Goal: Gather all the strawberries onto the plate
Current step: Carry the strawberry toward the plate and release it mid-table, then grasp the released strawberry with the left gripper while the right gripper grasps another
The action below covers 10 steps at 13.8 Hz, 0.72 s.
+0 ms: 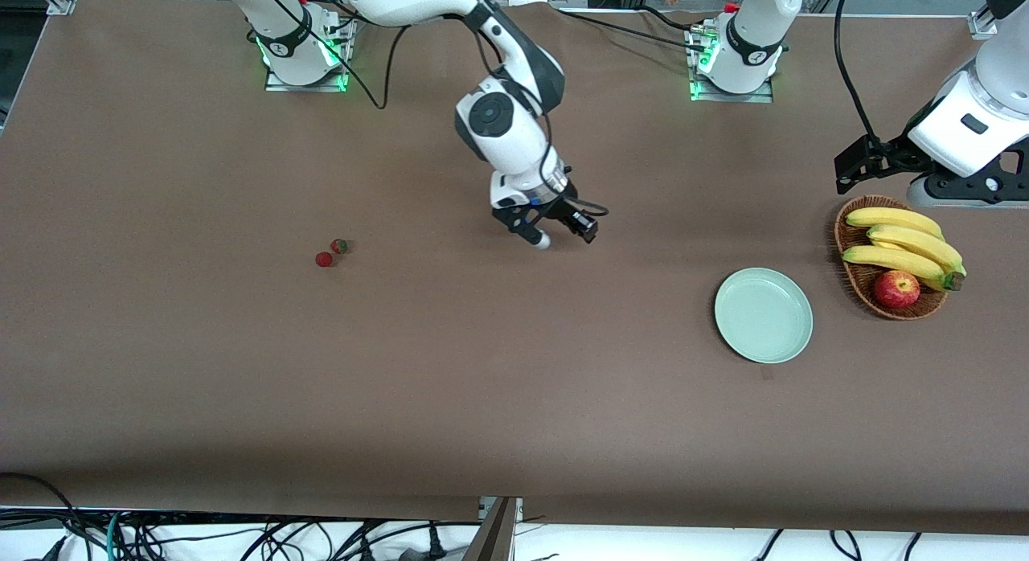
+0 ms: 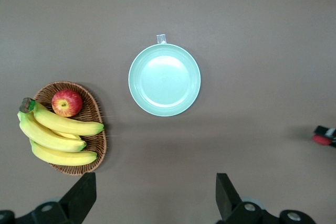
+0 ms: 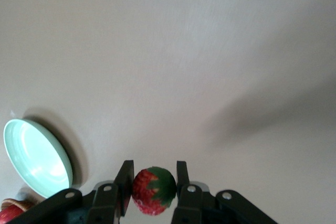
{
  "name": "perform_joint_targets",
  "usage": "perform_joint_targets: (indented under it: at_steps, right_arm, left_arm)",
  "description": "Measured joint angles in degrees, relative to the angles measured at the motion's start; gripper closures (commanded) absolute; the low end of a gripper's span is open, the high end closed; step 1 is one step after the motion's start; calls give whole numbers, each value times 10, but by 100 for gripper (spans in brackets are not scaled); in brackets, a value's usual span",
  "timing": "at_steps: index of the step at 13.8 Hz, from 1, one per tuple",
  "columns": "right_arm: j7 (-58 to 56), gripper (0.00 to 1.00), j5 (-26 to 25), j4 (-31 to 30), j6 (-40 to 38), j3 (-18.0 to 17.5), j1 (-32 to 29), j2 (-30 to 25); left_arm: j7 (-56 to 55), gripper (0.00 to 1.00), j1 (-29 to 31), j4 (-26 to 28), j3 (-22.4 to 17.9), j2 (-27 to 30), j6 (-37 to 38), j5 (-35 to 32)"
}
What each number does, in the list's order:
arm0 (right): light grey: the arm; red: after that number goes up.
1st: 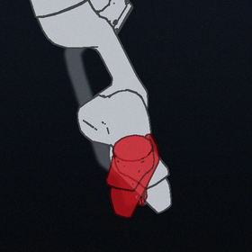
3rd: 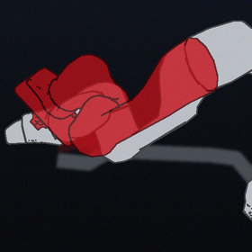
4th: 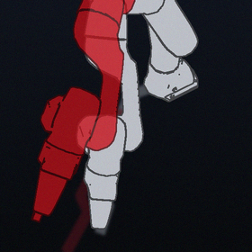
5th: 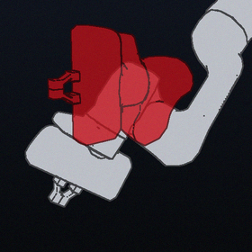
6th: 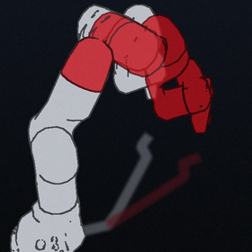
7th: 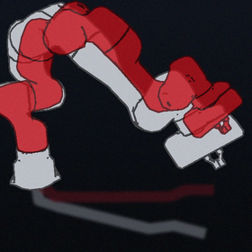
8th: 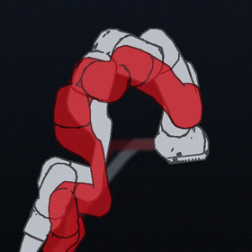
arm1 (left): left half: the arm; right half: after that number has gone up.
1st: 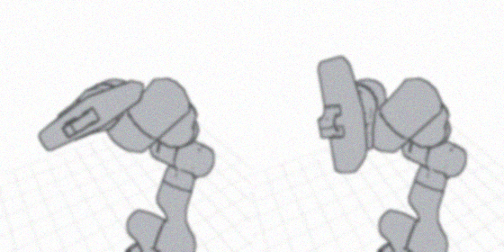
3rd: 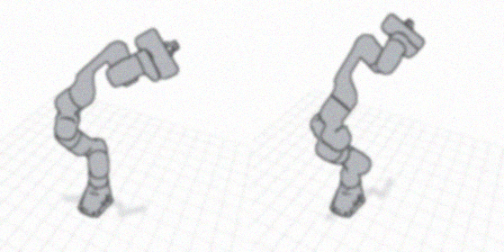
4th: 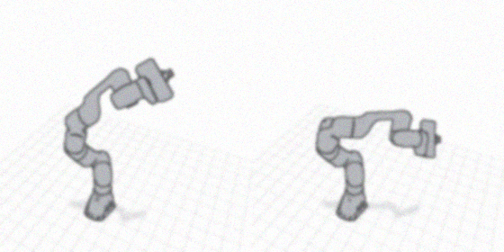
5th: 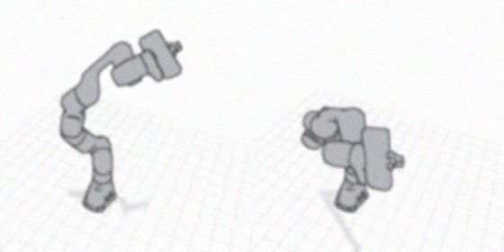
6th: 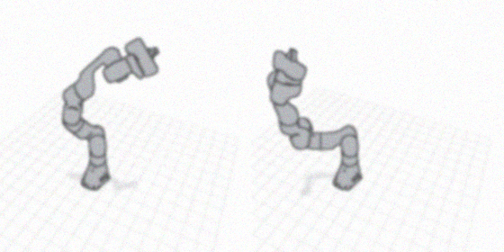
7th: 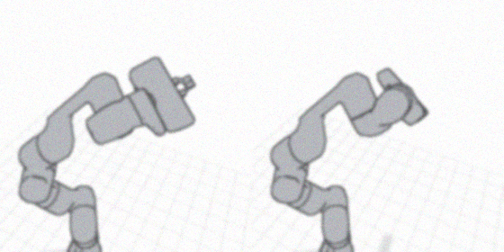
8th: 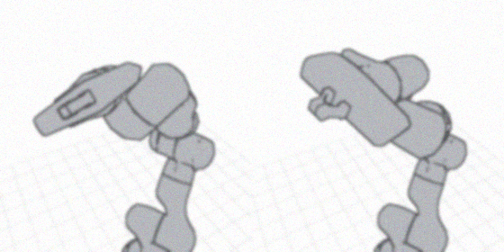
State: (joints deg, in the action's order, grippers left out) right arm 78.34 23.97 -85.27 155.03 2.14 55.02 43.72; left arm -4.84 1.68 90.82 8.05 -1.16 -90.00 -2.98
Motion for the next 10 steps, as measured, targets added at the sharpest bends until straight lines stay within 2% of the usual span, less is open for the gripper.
perform_joint_targets:
  at_steps: [2,5,8,10]
  right_arm:
    - [9,22,0,10,6,2,6,10]
    - [8,20,0,25,-54,16,-9,0]
    - [-50,20,-2,33,-165,26,-48,-33]
    - [-146,20,-2,33,-268,65,-64,-56]
  left_arm:
    - [0,0,0,0,0,0,0,0]
    - [0,0,0,0,0,0,0,0]
    - [0,0,0,0,0,0,0,0]
    - [0,0,0,0,0,0,0,0]
